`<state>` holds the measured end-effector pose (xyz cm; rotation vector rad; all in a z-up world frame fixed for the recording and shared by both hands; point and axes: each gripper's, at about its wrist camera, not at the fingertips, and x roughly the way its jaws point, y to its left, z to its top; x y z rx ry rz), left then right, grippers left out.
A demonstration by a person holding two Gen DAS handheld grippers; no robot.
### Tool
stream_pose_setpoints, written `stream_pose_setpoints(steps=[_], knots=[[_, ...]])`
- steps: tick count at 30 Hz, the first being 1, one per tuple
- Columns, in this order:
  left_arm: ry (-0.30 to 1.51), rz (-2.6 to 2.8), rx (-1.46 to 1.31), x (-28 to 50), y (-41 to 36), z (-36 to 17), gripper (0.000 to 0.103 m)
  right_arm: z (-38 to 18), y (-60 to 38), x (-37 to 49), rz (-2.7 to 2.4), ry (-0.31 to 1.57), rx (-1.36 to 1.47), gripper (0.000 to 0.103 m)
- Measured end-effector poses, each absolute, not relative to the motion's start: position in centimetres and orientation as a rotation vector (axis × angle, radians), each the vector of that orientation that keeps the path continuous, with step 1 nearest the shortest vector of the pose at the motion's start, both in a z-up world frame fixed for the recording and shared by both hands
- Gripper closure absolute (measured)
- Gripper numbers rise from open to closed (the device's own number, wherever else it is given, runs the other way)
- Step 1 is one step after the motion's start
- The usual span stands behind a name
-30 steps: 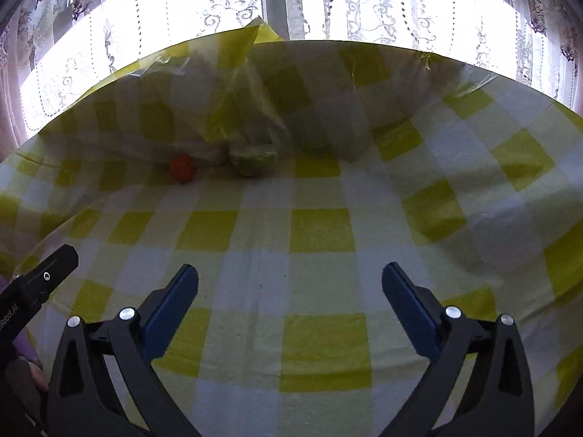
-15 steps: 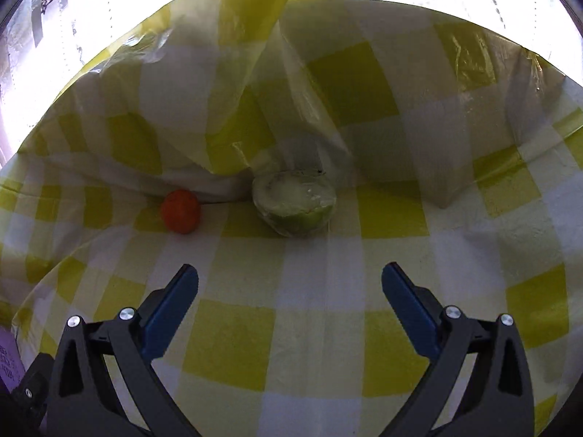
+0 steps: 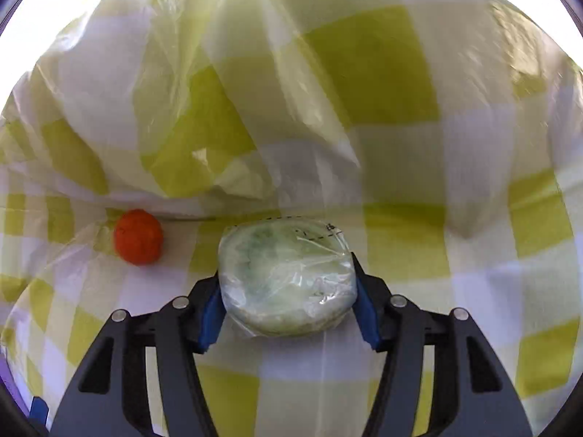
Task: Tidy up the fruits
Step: 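Grasp the wrapped green fruit with the right gripper while the left grasps a mandarin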
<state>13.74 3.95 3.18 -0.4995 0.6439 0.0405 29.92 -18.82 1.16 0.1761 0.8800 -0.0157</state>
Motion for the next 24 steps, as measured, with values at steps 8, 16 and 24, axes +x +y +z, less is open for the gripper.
stream_pose_setpoints(steps=[8, 16, 24], knots=[[0.725, -0.035, -0.381, 16.3, 1.6, 3.5, 0.014, 0.6, -23.5, 17.9, 0.058, 0.821, 0.445, 0.043], [0.806, -0.060, -0.192, 27.0, -4.6, 3.4, 0.021, 0.8, -23.8, 14.2, 0.085, 0.772, 0.471, 0.043], [0.870, -0.041, -0.077, 33.2, -6.4, 2.7, 0.050, 0.7, -23.7, 14.8, 0.100, 0.785, 0.465, 0.043]])
